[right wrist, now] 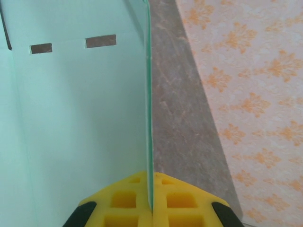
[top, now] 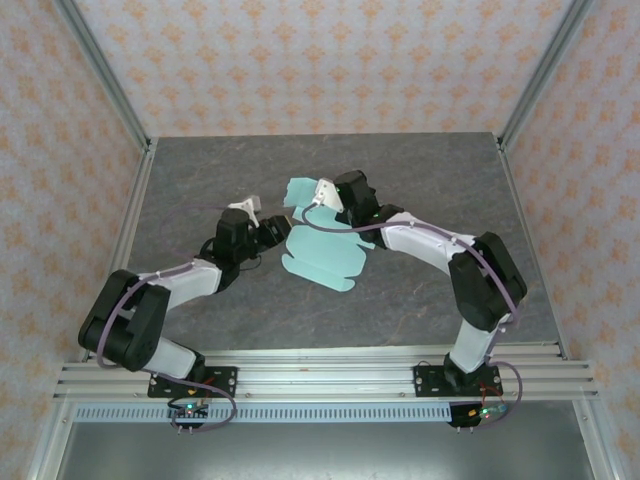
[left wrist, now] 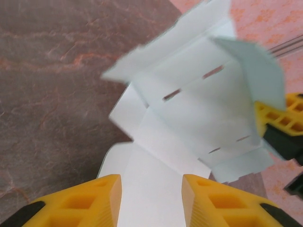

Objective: Fold the paper box

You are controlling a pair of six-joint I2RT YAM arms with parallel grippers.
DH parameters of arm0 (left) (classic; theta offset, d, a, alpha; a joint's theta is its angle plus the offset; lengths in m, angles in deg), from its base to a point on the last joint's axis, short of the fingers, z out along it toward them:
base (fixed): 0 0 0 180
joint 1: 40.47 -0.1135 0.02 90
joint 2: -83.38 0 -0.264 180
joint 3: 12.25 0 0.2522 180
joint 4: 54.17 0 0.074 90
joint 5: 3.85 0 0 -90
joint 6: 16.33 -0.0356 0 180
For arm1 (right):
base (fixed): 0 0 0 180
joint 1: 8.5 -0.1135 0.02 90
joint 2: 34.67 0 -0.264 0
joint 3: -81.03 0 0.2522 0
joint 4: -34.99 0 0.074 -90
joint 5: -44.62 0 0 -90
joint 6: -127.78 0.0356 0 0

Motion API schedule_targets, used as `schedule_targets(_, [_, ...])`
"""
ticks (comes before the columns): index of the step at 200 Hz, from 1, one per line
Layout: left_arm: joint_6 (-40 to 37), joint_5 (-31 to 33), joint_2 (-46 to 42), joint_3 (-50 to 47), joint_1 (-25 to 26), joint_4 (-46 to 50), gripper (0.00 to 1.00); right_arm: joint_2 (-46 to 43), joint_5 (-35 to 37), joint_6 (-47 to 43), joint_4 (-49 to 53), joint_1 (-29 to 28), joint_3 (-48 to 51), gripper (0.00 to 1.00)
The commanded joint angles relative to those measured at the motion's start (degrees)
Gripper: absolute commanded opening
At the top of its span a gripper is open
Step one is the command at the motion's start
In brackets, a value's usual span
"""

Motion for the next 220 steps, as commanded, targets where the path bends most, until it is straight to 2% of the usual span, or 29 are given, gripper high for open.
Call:
schedule_targets(1, [-6.2, -1.6, -2.9, 3.9, -0.8, 7.0, 0.42, -1.8, -5.4, 0.8, 5.1, 0.6, -2.0, 0.00])
schedule_targets(37, [-10.6, -6.3, -1.9, 9.7, -1.0, 10.2, 0.45, -2.2, -9.0, 2.0, 7.0, 1.7, -2.7, 0.00])
schedule_targets(90, [-5.8, -9.6, 3.9, 18.1, -1.1, 11.0, 0.43, -2.0, -9.2, 2.3, 7.0, 1.8, -2.4, 0.00])
schedule_targets(162, [-6.0, -11.2, 14.0, 28.9, -1.4, 14.3, 0.39, -2.3, -8.9, 2.6, 7.2, 1.8, -2.4, 0.00])
schedule_targets(220, [-4.6, -13.9, 16.2, 28.5, -0.5, 12.0, 0.31, -1.5, -8.4, 4.3, 7.5, 1.7, -3.6, 0.00])
